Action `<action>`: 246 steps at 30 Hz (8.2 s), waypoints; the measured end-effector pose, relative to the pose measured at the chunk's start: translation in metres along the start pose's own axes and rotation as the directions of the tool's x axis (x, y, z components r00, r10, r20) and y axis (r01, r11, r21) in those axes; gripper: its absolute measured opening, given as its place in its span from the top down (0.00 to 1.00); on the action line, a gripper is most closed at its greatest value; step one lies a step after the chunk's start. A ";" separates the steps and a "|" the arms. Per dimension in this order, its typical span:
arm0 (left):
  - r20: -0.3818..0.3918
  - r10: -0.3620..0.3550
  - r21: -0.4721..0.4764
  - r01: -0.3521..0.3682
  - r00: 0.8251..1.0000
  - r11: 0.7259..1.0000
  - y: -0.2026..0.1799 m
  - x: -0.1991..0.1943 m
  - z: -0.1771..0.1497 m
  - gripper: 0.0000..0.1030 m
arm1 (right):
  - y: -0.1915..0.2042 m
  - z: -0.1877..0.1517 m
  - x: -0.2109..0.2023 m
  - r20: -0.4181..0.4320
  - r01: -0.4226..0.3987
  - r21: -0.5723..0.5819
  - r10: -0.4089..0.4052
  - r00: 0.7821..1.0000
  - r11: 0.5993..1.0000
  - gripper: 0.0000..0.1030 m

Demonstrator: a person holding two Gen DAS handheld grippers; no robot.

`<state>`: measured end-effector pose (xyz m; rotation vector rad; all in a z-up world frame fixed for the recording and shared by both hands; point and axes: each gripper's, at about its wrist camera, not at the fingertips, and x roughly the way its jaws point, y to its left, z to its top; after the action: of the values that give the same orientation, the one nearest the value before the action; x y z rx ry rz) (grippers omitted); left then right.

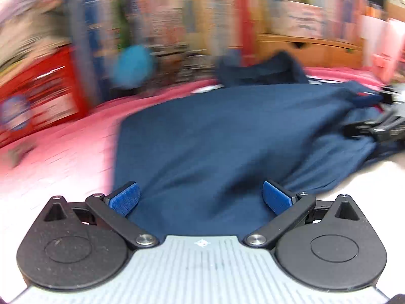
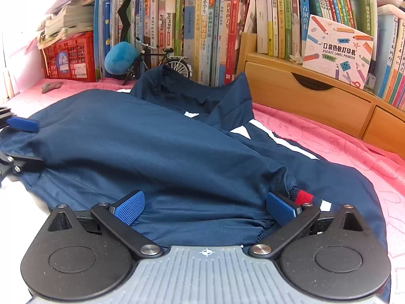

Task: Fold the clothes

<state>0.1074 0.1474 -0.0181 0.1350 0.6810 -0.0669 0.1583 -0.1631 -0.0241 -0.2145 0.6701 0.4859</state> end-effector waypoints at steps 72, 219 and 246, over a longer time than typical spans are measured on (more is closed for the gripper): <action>0.107 -0.089 -0.037 0.094 0.990 0.995 -0.014 0.017 0.046 0.05 | 0.003 0.001 0.001 -0.006 0.007 -0.006 -0.007 1.000 1.000 0.00; 0.295 -0.267 -0.288 0.352 0.918 0.891 -0.043 -0.183 -0.109 0.83 | 0.016 -0.135 -0.203 0.171 -0.245 0.593 0.177 0.969 0.767 0.85; 0.271 -0.068 -0.092 0.096 0.960 0.991 -0.067 -0.164 -0.115 0.26 | -0.049 -0.121 -0.222 0.351 -0.252 0.667 0.003 0.936 0.701 0.42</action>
<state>-0.0983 0.1006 -0.0096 -0.0036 0.4180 -0.1269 -0.0335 -0.3268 0.0266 0.6479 0.5016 0.3540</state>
